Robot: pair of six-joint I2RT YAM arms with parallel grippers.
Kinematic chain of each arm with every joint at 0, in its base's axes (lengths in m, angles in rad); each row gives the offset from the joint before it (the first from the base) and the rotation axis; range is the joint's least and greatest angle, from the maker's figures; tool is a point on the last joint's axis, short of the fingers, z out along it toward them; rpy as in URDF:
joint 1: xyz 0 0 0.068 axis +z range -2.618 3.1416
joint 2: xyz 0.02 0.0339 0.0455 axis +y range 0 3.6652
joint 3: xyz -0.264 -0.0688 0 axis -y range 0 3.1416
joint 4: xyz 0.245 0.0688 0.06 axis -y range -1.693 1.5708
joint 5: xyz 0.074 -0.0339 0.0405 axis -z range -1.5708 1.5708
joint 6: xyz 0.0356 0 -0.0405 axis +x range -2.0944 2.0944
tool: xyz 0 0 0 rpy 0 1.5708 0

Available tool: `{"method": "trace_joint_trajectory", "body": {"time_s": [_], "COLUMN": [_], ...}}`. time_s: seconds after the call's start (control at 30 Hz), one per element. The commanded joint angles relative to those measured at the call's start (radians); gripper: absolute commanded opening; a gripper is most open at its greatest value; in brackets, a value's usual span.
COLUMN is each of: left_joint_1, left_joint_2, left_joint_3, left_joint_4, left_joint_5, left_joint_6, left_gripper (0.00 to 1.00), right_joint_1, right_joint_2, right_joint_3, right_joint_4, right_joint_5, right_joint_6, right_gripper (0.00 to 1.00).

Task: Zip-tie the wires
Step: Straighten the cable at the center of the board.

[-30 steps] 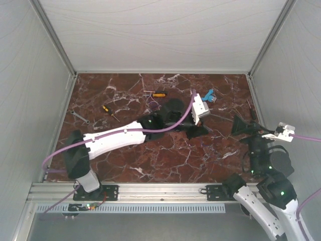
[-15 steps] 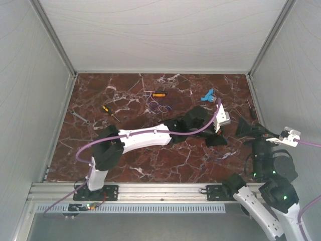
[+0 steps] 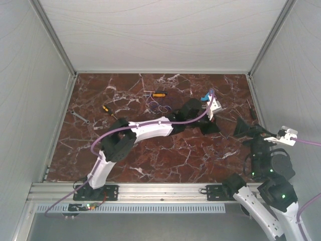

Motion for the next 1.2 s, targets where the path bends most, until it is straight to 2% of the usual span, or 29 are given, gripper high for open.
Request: {"method": "trace_joint_trajectory", "body": {"time_s": [0.0, 0.33, 0.6, 0.7, 0.8, 0.83, 0.87, 0.9, 1.0, 1.03, 1.07, 1.13, 1.17], "left_joint_1": [0.053, 0.131, 0.175, 0.189, 0.206, 0.206, 0.207, 0.207, 0.206, 0.206, 0.207, 0.207, 0.207], "left_joint_2": [0.065, 0.215, 0.334, 0.369, 0.400, 0.399, 0.394, 0.384, 0.343, 0.327, 0.308, 0.260, 0.236], "left_joint_3": [0.083, 0.170, 0.264, 0.303, 0.362, 0.368, 0.368, 0.362, 0.325, 0.312, 0.298, 0.266, 0.252], "left_joint_4": [0.088, 0.126, 0.111, 0.096, 0.065, 0.061, 0.058, 0.057, 0.064, 0.065, 0.063, 0.062, 0.059], "left_joint_5": [0.028, -0.027, -0.032, -0.059, -0.038, -0.045, -0.053, -0.059, -0.065, -0.066, -0.068, -0.067, -0.073], "left_joint_6": [-0.001, 0.022, 0.007, -0.014, -0.037, -0.036, -0.034, -0.033, -0.032, -0.035, -0.036, -0.031, -0.029], "left_gripper": [0.00, 0.09, 0.13, 0.20, 0.21, 0.25, 0.39, 0.48, 0.69, 0.81, 0.89, 0.99, 0.99], "right_joint_1": [-0.002, -0.002, -0.003, -0.003, -0.003, -0.003, -0.003, -0.002, -0.003, -0.003, -0.003, -0.002, -0.002], "right_joint_2": [0.022, 0.060, 0.080, 0.085, 0.094, 0.098, 0.103, 0.108, 0.122, 0.126, 0.128, 0.135, 0.138], "right_joint_3": [-0.016, -0.039, -0.051, -0.054, -0.060, -0.062, -0.062, -0.062, -0.065, -0.066, -0.069, -0.069, -0.069], "right_joint_4": [0.012, 0.014, 0.004, 0.002, 0.002, 0.003, 0.002, 0.001, 0.002, 0.003, 0.005, 0.010, 0.011], "right_joint_5": [-0.006, -0.054, -0.083, -0.090, -0.099, -0.101, -0.105, -0.109, -0.115, -0.117, -0.120, -0.124, -0.124], "right_joint_6": [-0.013, 0.026, 0.055, 0.066, 0.077, 0.082, 0.087, 0.091, 0.103, 0.109, 0.109, 0.111, 0.111], "right_gripper": [0.79, 0.80, 0.80, 0.80, 0.80, 0.80, 0.80, 0.80, 0.80, 0.80, 0.80, 0.80, 0.80]}}
